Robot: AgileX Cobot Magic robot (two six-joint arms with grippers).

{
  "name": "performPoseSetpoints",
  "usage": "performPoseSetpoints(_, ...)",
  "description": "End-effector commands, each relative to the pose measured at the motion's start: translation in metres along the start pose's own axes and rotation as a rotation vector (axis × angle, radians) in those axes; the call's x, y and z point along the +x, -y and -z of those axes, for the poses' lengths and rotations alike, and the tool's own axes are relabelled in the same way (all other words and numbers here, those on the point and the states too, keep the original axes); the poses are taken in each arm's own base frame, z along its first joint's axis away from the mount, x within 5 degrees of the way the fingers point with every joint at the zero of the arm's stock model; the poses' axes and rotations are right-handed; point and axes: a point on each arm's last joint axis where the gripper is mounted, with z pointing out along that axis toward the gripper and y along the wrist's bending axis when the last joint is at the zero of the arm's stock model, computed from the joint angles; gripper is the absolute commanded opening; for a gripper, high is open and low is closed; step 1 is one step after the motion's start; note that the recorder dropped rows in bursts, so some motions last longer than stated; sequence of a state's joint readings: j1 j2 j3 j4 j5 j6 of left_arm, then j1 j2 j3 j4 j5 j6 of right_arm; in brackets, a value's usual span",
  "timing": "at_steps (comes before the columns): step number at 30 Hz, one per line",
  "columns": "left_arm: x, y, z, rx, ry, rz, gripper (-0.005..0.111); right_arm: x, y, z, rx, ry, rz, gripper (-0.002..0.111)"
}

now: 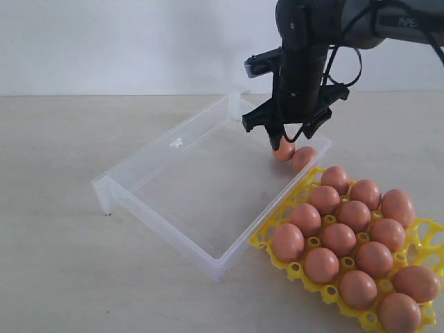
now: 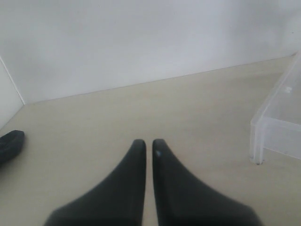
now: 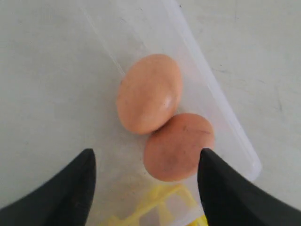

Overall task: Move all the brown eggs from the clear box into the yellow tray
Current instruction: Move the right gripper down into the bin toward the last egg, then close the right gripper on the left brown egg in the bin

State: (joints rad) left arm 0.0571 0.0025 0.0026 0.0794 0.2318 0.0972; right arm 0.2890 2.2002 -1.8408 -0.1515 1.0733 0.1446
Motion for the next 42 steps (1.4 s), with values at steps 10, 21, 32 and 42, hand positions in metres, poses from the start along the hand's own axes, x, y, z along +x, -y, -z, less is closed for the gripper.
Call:
performPoseSetpoints(10, -0.002, 0.000, 0.000, 0.007, 0.013, 0.007, 0.004, -0.010, -0.010, -0.051, -0.034, 0.063, -0.084, 0.054)
performPoseSetpoints(21, -0.002, 0.000, 0.000, 0.007, 0.013, 0.007, 0.004, -0.020, -0.016, -0.073, -0.085, 0.175, -0.173, 0.054)
performPoseSetpoints(32, -0.002, 0.000, 0.000, 0.007, 0.013, 0.007, 0.004, -0.031, -0.018, -0.069, -0.135, 0.301, -0.295, 0.054)
performPoseSetpoints(42, -0.002, 0.000, 0.000, 0.007, 0.013, 0.007, 0.004, -0.032, -0.017, -0.069, -0.136, 0.304, -0.323, 0.034)
